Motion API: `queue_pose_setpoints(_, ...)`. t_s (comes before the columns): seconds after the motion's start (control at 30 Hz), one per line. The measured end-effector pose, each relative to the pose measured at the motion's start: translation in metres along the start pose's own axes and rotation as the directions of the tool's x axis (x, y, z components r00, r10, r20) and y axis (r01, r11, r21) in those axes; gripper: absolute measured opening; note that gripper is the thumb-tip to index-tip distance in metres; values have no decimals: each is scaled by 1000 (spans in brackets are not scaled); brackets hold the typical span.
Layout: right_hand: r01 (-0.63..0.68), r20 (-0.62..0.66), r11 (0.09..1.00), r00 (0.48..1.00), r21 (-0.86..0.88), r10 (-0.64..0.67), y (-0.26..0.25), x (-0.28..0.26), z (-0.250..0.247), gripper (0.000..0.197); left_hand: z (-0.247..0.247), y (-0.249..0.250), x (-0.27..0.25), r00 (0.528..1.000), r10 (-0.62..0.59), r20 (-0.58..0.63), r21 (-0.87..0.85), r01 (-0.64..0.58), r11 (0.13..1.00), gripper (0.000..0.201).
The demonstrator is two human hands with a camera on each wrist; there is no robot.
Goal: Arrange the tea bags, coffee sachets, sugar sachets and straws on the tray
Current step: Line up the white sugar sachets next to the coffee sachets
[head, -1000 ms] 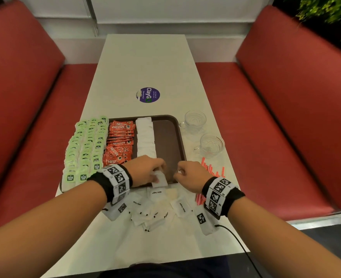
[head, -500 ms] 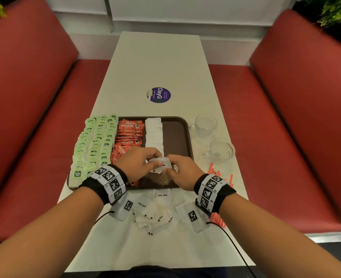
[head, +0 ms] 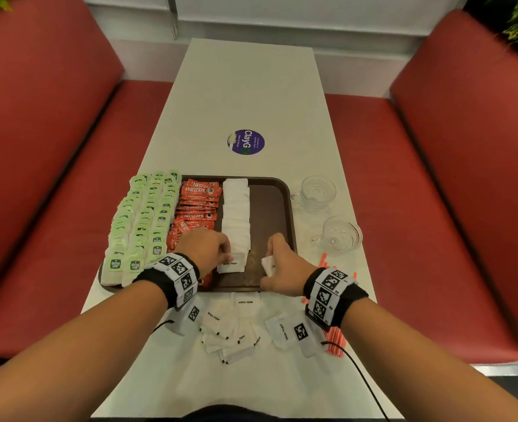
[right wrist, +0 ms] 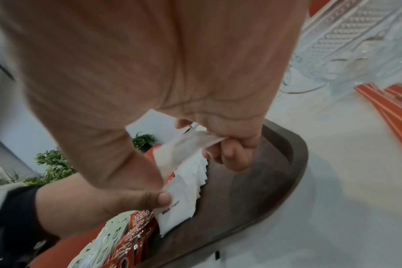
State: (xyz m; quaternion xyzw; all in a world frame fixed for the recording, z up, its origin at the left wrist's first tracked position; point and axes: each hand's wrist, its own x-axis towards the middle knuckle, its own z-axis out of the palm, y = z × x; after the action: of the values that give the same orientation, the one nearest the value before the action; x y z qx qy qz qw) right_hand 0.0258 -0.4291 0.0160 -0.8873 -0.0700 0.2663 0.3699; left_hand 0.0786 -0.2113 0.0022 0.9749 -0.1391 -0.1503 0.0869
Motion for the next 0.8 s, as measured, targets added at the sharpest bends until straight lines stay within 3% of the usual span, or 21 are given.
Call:
queue_pose_setpoints(0.1, 0, 0, 989, 1000, -149, 0, 5, 2, 1, 59, -1, 1, 6, 998, -42, -42, -7, 42, 999, 26)
queue_pose_setpoints(0.23, 8, 22, 983, 1000, -184, -4, 11, 4, -2, 43, -5, 0, 5, 1000, 21, -13, 68, -20, 997, 35)
queue_pose_setpoints(0.37, 22, -25, 997, 999, -74, -24, 11, 4, -5, 26, -2, 6, 1, 989, 98, 108, 210, -119, 971, 30)
queue_pose_setpoints(0.6, -45, -83, 966, 994, 256, 68, 7, 5, -4, 2, -2, 14, 6, 990, 92, 105, 214, -113, 970, 30)
queue_pose_setpoints(0.7, -67, -85, 963, 992, 263, 92, 5, 5, -5, 8, -8, 16, 5, 987, 139, 86, 140, -150, 979, 31)
queue_pose_setpoints(0.8, -53, -98, 981, 993, 188, 72, 4, 5, -7, 13, -17, 21, 0, 969, 238, 68, -101, -231, 968, 39)
